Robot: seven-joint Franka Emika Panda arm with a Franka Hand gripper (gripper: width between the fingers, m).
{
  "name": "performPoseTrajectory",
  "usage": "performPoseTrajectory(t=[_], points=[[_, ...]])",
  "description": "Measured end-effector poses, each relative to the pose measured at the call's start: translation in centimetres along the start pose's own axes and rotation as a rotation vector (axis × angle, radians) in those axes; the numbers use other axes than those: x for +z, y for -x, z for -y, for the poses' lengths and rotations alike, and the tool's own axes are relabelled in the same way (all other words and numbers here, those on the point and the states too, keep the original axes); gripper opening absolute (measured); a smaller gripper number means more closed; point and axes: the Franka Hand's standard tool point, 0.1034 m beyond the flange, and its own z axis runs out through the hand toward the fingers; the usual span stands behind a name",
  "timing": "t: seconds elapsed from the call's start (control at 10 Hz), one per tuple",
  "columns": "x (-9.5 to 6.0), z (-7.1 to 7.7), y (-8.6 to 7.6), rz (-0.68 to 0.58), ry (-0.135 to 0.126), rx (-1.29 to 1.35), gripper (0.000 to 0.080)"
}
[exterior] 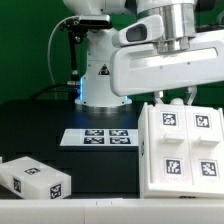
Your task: Assemble cabinet
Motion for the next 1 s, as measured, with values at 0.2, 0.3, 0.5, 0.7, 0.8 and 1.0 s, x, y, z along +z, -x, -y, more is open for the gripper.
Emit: performPoseTrajectory(t=[0.2,0.3,0.5,0.7,0.8,1.0], points=[[0.2,0.0,0.3,0.015,-0.002,0.003,0.0207],[0.2,-0.1,0.3,0.017,-0.002,0.003,0.0207],[-0.2,0.1,0.5,0.024,-0.003,-0.003,0.0205],[-1.2,0.1,0.9,0.014,0.002,-0.017,0.0198],[-1.7,0.0,0.2,0.014,0.001,-0.026,0.0197],[-2.5,-0.1,-1.7,0.015,-0.008,-0.031,0.0191]])
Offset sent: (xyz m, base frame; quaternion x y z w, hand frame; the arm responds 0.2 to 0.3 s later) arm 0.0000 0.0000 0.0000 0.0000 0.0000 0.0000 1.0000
